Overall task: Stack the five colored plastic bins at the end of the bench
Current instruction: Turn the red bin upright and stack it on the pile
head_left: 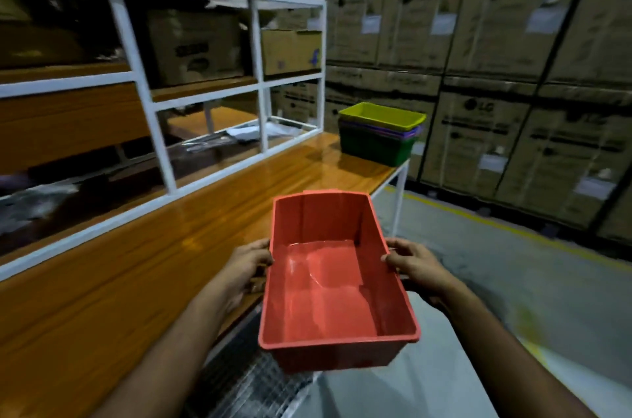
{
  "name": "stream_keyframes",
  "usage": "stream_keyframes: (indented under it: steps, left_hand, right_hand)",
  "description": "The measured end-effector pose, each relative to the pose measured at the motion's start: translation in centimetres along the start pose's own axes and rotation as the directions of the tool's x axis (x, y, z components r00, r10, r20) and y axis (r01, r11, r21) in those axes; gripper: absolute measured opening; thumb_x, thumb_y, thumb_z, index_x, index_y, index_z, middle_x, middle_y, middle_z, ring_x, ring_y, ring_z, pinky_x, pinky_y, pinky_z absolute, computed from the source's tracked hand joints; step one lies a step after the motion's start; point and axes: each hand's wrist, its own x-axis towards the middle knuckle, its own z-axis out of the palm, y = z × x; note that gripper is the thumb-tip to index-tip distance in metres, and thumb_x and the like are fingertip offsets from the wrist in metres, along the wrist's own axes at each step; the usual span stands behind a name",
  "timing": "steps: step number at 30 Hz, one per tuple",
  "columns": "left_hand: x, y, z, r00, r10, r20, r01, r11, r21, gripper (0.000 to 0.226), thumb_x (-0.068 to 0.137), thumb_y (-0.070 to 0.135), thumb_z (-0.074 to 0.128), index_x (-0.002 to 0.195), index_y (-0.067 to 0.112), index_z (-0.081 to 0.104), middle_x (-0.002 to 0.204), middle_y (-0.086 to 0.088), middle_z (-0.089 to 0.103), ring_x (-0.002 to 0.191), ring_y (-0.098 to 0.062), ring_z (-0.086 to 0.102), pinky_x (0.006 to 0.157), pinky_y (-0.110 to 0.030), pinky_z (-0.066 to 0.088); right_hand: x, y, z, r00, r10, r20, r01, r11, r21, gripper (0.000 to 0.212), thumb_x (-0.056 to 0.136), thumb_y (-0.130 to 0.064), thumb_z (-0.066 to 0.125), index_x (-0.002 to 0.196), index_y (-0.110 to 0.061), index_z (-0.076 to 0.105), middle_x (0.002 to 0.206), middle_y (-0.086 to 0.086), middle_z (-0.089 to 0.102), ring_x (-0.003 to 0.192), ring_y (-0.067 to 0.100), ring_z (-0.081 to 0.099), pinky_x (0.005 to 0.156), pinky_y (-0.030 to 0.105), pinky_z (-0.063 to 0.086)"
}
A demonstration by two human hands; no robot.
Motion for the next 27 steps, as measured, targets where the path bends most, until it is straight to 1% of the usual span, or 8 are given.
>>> stream_keyframes:
  steps: [5, 8, 11, 15, 17, 20, 23, 27]
  left_hand:
    - [4.3, 1.6, 10.2, 0.995, -0.001, 0.1, -0.002, 1.0, 0.031, 0.044, 0.079, -0.004, 0.046, 0.096, 0.025, 0.074, 0.075, -0.007, 0.061, 0.058, -0.014, 0.05, 0.04, -0.019, 0.036]
    - [6.6, 2.1, 13.6, 0.992, -0.002, 0.125, -0.008, 0.997, 0.077, 0.049, 0.079, -0.004, 0.048, 0.1, 0.031, 0.074, 0.07, -0.004, 0.062, 0.059, -0.015, 0.052, 0.045, -0.022, 0.044]
    - [9.7, 2.8, 16.0, 0.989, -0.003, 0.147, -0.014, 0.993, 0.115, 0.05, 0.077, -0.003, 0.049, 0.1, 0.032, 0.075, 0.074, -0.007, 0.061, 0.064, -0.018, 0.051, 0.054, -0.028, 0.041]
    - [14.4, 4.8, 19.1, 0.993, 0.002, 0.117, -0.021, 0.987, 0.162, 0.041, 0.082, -0.003, 0.048, 0.098, 0.025, 0.073, 0.079, -0.011, 0.058, 0.066, -0.021, 0.048, 0.047, -0.023, 0.04]
    - [17.1, 5.6, 20.1, 0.996, 0.017, 0.087, -0.032, 0.984, 0.173, 0.037, 0.082, -0.002, 0.047, 0.098, 0.021, 0.072, 0.079, -0.011, 0.057, 0.062, -0.018, 0.046, 0.049, -0.023, 0.037]
    - [22.2, 6.4, 20.6, 0.999, 0.015, 0.035, -0.021, 0.987, 0.16, 0.035, 0.08, 0.0, 0.049, 0.096, 0.02, 0.072, 0.08, -0.011, 0.056, 0.059, -0.017, 0.048, 0.054, -0.024, 0.034]
    - [26.9, 7.1, 20.3, 1.0, -0.002, -0.012, 0.003, 0.992, 0.129, 0.037, 0.076, 0.001, 0.051, 0.099, 0.02, 0.074, 0.08, -0.011, 0.056, 0.056, -0.017, 0.048, 0.05, -0.022, 0.033]
    - [31.7, 8.0, 18.8, 0.999, -0.006, -0.054, 0.009, 0.998, 0.061, 0.042, 0.076, -0.001, 0.05, 0.101, 0.022, 0.075, 0.074, -0.008, 0.058, 0.051, -0.013, 0.045, 0.042, -0.018, 0.031]
  right_hand:
    - [1.2, 0.5, -10.0, 0.996, -0.011, -0.091, 0.011, 1.0, -0.004, 0.03, 0.091, -0.01, 0.063, 0.118, -0.021, 0.066, 0.102, 0.014, 0.068, 0.082, 0.025, 0.067, 0.058, 0.03, 0.055]
    - [2.2, 0.5, -13.6, 0.993, -0.03, -0.112, 0.023, 0.998, -0.062, 0.029, 0.093, -0.011, 0.062, 0.12, -0.021, 0.063, 0.096, 0.008, 0.069, 0.071, 0.014, 0.071, 0.052, 0.025, 0.052]
    - [4.3, 0.3, -16.3, 0.987, -0.048, -0.155, 0.024, 0.988, -0.153, 0.028, 0.095, -0.004, 0.056, 0.12, -0.015, 0.061, 0.084, 0.008, 0.059, 0.057, 0.006, 0.066, 0.044, 0.021, 0.048]
    - [9.3, -0.4, -19.1, 0.983, -0.046, -0.176, 0.005, 0.974, -0.225, 0.022, 0.094, -0.007, 0.056, 0.115, -0.011, 0.064, 0.087, 0.013, 0.062, 0.065, 0.016, 0.065, 0.053, 0.028, 0.051]
    - [12.4, -1.4, -20.1, 0.983, -0.047, -0.18, -0.001, 0.966, -0.258, 0.021, 0.094, -0.01, 0.056, 0.112, -0.011, 0.066, 0.084, 0.009, 0.065, 0.058, 0.012, 0.062, 0.049, 0.025, 0.047]
    - [18.2, -2.9, -21.6, 0.984, -0.068, -0.167, 0.019, 0.959, -0.283, 0.02, 0.093, -0.013, 0.057, 0.11, -0.013, 0.067, 0.092, 0.014, 0.071, 0.07, 0.019, 0.066, 0.053, 0.027, 0.05]
    - [23.4, -4.3, -22.1, 0.987, -0.069, -0.143, 0.027, 0.96, -0.278, 0.021, 0.092, -0.013, 0.06, 0.112, -0.013, 0.067, 0.093, 0.018, 0.069, 0.075, 0.02, 0.066, 0.058, 0.032, 0.055]
    - [30.5, -6.1, -21.5, 0.997, -0.033, -0.067, 0.013, 0.959, -0.282, 0.028, 0.093, -0.01, 0.059, 0.121, -0.012, 0.063, 0.085, 0.006, 0.065, 0.068, 0.013, 0.062, 0.049, 0.023, 0.049]
